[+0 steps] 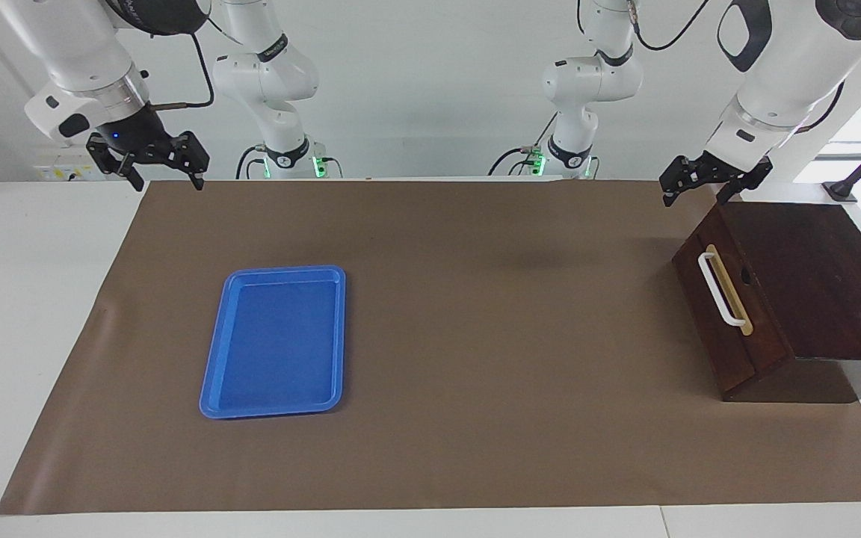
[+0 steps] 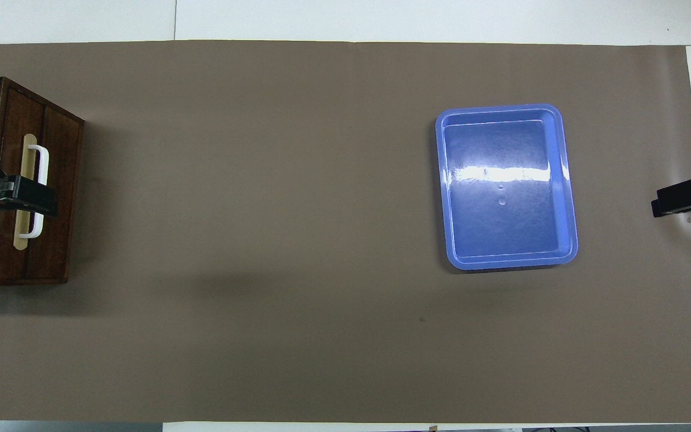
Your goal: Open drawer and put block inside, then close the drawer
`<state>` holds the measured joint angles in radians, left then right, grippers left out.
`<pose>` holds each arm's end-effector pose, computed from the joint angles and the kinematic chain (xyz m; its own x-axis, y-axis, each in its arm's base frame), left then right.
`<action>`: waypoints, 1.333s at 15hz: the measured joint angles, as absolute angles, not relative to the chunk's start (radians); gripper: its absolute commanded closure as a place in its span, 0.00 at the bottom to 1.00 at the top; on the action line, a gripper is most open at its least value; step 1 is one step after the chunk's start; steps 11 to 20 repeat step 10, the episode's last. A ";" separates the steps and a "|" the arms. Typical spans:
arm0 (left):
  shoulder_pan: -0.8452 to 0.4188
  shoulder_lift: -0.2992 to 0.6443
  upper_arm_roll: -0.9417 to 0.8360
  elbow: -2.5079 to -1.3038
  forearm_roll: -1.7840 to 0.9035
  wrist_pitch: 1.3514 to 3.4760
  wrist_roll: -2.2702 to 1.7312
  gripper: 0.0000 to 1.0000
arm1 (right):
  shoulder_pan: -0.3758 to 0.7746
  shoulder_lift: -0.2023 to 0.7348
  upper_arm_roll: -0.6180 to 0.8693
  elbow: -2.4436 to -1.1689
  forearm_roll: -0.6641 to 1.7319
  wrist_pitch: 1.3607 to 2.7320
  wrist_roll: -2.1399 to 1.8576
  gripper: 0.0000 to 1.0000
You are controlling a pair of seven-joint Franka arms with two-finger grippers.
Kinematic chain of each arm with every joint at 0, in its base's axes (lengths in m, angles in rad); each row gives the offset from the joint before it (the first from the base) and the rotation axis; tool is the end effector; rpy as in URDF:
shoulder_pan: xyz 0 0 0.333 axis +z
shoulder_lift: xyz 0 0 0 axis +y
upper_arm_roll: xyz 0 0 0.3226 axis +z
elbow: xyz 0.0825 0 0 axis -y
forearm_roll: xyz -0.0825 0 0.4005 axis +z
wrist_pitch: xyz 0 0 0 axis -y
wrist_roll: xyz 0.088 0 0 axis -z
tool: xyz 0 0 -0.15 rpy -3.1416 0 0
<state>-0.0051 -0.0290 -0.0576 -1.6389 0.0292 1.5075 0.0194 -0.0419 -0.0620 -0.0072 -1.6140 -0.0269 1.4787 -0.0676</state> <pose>0.5479 -0.0302 0.5665 0.9915 -0.0796 -0.1028 -0.0830 -0.9961 -0.0288 0.5371 -0.0307 0.5941 0.9971 0.0162 -0.0748 0.0178 -0.9996 0.0214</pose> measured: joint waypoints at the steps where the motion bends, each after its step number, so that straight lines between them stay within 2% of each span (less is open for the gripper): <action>1: -0.005 -0.029 -0.057 -1.639 0.027 1.508 0.020 0.00 | -0.042 -0.062 -0.007 -1.614 -0.027 1.479 -0.068 0.00; 20: -0.005 -0.022 -0.055 -1.640 0.025 1.508 0.024 0.00 | -0.042 -0.062 -0.007 -1.614 -0.027 1.479 -0.068 0.00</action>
